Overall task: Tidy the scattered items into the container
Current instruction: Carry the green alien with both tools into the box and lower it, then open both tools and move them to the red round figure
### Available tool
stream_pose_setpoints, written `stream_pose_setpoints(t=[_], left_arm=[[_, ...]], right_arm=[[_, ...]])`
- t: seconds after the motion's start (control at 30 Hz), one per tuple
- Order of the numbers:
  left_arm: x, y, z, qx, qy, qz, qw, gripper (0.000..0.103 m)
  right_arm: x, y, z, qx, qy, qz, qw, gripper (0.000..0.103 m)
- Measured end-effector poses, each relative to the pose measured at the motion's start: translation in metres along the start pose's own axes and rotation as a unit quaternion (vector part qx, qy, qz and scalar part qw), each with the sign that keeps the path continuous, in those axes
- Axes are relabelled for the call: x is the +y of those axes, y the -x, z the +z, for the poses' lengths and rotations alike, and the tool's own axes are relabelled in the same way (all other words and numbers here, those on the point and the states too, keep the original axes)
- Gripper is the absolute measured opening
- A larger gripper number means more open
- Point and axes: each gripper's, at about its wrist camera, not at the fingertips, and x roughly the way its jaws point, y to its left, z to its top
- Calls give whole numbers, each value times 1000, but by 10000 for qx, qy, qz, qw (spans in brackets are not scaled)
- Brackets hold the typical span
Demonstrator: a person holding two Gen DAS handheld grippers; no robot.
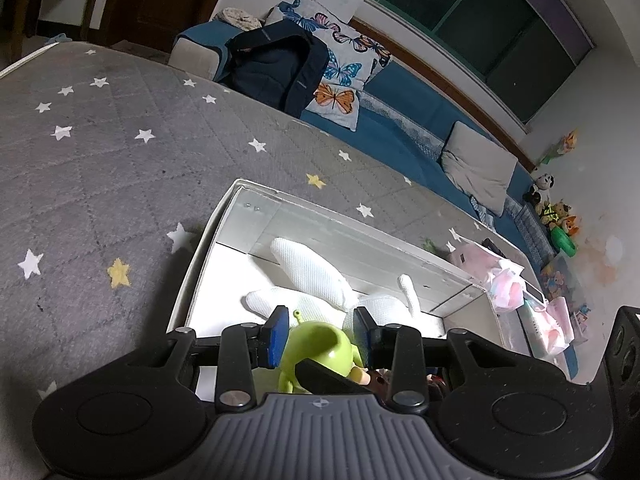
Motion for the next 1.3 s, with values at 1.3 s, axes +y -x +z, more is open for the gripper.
stream_pose_setpoints(t=[1.3], left_arm=[[-50,85,-88,-283,-786,-294,9961,37]], right_arm=[[16,123,-113,-810,-100,-284,9963,57]])
